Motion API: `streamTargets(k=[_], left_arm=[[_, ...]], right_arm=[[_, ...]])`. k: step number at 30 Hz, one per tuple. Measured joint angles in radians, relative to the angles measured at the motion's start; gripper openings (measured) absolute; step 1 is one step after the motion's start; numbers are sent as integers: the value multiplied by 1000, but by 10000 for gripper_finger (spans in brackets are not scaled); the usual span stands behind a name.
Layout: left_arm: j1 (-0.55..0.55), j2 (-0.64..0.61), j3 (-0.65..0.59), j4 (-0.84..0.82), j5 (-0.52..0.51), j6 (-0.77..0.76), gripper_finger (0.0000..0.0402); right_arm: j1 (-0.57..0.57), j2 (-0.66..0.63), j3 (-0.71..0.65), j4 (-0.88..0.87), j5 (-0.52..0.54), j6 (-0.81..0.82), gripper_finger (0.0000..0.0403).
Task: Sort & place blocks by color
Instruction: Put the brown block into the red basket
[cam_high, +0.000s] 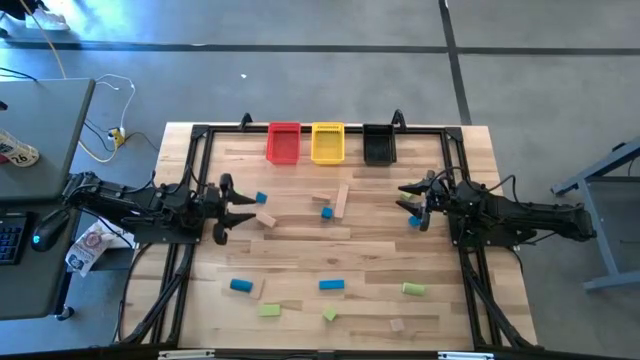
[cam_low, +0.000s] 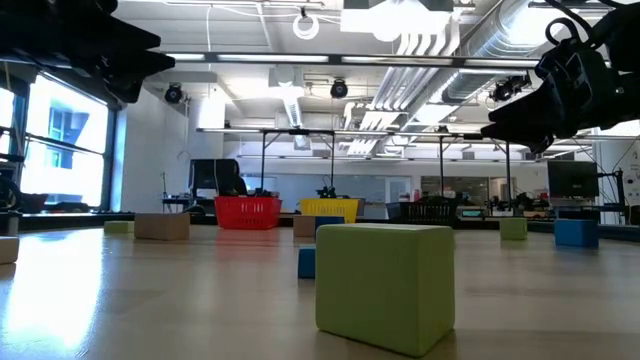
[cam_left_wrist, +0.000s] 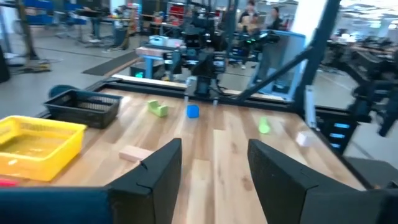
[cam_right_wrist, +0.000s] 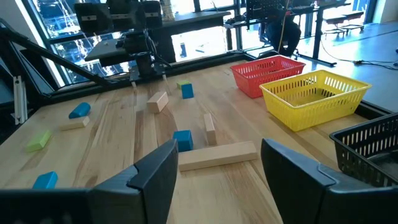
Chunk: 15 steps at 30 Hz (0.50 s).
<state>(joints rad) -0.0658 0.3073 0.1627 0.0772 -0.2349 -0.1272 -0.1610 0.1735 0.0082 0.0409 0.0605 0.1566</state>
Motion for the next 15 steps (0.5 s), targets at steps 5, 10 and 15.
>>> streamTargets(k=[5,10,15], left_arm=[[0,0,0,0,-146,12,213],[0,0,0,66,-244,64,240],[0,0,19,142,-171,165,237]], right_arm=[[0,0,0,0,0,0,218],[0,0,0,0,0,0,218],[0,0,0,0,0,0,218]])
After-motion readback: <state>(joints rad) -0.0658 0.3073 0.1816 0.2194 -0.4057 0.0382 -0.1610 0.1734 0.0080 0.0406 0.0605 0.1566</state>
